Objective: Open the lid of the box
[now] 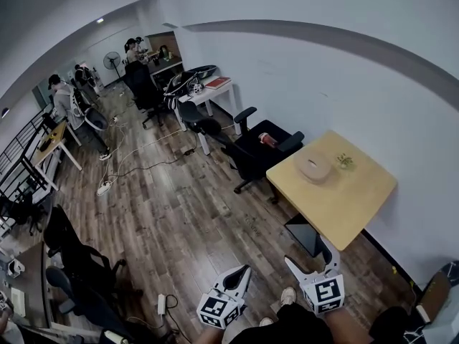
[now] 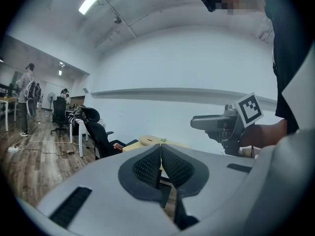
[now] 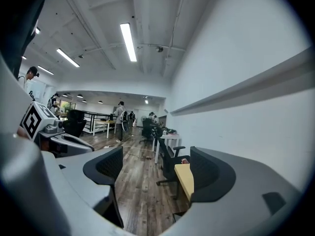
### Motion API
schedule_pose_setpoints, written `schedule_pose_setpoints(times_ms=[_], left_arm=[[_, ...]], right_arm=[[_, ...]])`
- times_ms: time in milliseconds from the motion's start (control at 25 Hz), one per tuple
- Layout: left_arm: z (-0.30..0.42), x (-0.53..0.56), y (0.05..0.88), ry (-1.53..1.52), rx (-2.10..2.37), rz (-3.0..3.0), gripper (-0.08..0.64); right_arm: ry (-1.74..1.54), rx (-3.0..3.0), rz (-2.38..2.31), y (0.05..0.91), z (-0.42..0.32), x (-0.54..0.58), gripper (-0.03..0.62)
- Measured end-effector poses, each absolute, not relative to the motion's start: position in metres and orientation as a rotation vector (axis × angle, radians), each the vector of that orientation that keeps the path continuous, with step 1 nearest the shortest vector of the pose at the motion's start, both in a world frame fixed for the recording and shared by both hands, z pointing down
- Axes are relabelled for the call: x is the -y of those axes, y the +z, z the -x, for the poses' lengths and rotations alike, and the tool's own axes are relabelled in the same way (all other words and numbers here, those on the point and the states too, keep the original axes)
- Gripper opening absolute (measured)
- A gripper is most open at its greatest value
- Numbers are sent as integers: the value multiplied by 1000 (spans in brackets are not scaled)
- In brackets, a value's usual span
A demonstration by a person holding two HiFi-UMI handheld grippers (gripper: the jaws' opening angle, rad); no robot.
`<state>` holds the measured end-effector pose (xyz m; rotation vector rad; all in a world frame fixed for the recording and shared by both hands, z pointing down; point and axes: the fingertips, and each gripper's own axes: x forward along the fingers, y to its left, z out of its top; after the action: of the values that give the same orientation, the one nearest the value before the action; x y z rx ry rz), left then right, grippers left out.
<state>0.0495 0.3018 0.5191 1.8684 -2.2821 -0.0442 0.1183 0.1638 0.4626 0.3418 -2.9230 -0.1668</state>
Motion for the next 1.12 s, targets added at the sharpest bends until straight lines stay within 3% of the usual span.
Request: schedule_pose_setpoints(times_ms=[1120], left_arm=[[94,-105,520,52,2278,-1841,20]], right_arm=[[-149,2795,-99,500,36,19,430]])
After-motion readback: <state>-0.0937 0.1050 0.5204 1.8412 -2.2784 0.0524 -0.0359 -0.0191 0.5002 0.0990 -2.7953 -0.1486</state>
